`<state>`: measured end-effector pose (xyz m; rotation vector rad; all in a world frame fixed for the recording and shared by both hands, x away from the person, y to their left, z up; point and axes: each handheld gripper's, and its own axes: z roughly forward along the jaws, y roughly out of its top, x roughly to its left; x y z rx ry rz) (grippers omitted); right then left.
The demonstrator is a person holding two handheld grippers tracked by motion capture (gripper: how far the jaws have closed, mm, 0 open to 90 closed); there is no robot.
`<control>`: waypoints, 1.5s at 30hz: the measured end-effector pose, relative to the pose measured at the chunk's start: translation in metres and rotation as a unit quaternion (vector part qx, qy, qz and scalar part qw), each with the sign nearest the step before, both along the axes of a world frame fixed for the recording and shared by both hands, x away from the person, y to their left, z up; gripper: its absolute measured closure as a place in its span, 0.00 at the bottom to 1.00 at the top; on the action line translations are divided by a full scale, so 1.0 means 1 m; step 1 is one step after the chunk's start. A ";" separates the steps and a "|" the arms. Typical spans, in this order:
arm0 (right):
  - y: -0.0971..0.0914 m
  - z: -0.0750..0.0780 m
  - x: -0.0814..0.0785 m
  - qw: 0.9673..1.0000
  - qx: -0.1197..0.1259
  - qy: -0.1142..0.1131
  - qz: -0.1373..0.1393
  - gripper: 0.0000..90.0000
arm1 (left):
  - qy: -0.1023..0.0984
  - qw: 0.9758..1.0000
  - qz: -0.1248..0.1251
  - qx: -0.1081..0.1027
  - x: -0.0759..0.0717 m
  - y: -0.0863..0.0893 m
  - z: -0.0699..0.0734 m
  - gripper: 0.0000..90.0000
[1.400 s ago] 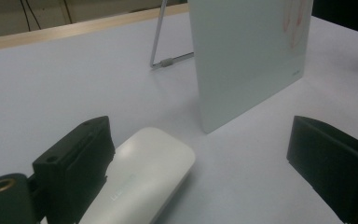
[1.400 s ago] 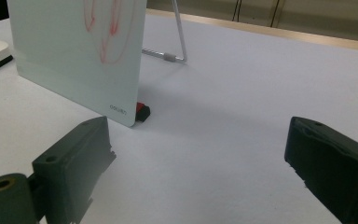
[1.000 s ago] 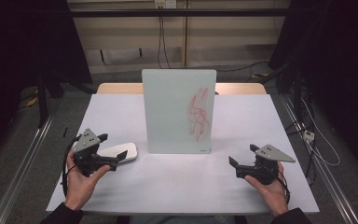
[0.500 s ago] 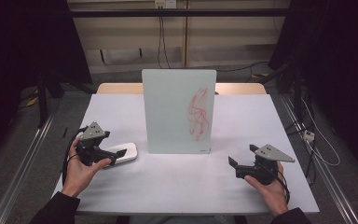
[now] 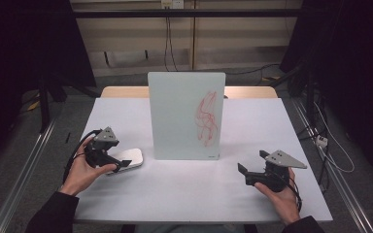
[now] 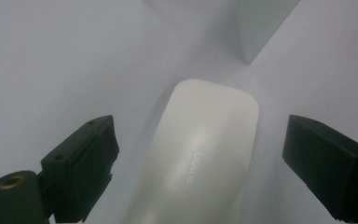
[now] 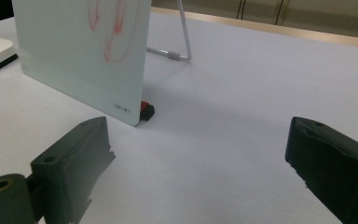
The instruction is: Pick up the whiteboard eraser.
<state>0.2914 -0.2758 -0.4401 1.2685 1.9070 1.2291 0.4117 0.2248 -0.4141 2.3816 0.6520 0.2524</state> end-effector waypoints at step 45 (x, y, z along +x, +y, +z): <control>0.000 -0.001 0.001 1.000 0.000 0.006 0.005 0.07 | 0.040 0.989 -0.083 0.117 0.017 -0.008 -0.016 0.34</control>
